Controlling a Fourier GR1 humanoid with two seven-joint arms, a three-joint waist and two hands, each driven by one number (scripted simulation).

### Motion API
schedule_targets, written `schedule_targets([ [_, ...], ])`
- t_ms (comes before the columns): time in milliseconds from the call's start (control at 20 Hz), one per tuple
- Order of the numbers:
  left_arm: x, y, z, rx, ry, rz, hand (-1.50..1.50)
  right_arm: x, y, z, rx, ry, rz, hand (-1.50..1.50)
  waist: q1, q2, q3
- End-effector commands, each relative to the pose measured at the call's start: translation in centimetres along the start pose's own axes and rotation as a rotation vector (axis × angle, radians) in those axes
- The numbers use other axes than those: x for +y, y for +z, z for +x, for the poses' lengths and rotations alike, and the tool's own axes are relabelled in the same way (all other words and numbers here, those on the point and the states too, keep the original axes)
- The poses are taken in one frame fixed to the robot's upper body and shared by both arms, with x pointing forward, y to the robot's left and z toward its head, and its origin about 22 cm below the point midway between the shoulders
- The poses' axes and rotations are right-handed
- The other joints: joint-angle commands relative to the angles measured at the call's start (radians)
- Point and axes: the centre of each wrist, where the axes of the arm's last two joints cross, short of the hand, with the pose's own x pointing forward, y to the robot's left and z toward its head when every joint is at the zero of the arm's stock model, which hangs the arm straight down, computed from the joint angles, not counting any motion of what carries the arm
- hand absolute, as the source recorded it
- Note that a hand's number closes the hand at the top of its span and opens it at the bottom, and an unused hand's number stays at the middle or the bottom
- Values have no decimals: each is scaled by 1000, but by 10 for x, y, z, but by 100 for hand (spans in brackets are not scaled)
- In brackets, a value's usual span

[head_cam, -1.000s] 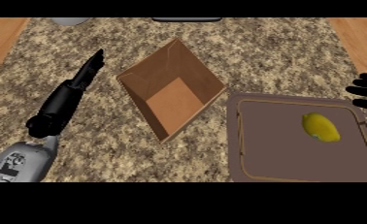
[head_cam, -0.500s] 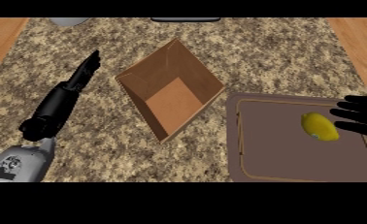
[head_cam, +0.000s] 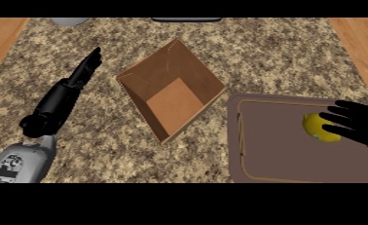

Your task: Pick the lemon from the tray and place it in the cardboard box

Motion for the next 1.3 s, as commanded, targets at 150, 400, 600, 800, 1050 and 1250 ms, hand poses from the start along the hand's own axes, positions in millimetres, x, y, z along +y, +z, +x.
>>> schedule_targets([
  [150, -11, -5, -4, -3, 6, -1, 0, 11, -13, -8, 28, 8, 21, -150, 3, 1, 0],
  [400, -3, 5, 6, 6, -8, -9, 0, 23, -34, 4, 68, 43, 15, -150, 4, 0, 0],
  [600, -6, -7, -3, 9, 4, 6, 0, 42, -26, -6, 75, 55, 18, -150, 0, 1, 0],
  [800, 16, 7, -5, -6, 5, 5, 0, 56, -34, -19, 25, 41, 37, -150, 6, 1, 0],
  [1050, -11, -13, 12, -5, 11, 3, 0, 38, -57, -21, 40, 25, 48, -150, 5, 1, 0],
  [1250, 4, 7, -4, 18, 6, -10, 0, 57, -65, -17, 85, 66, 47, -150, 4, 1, 0],
])
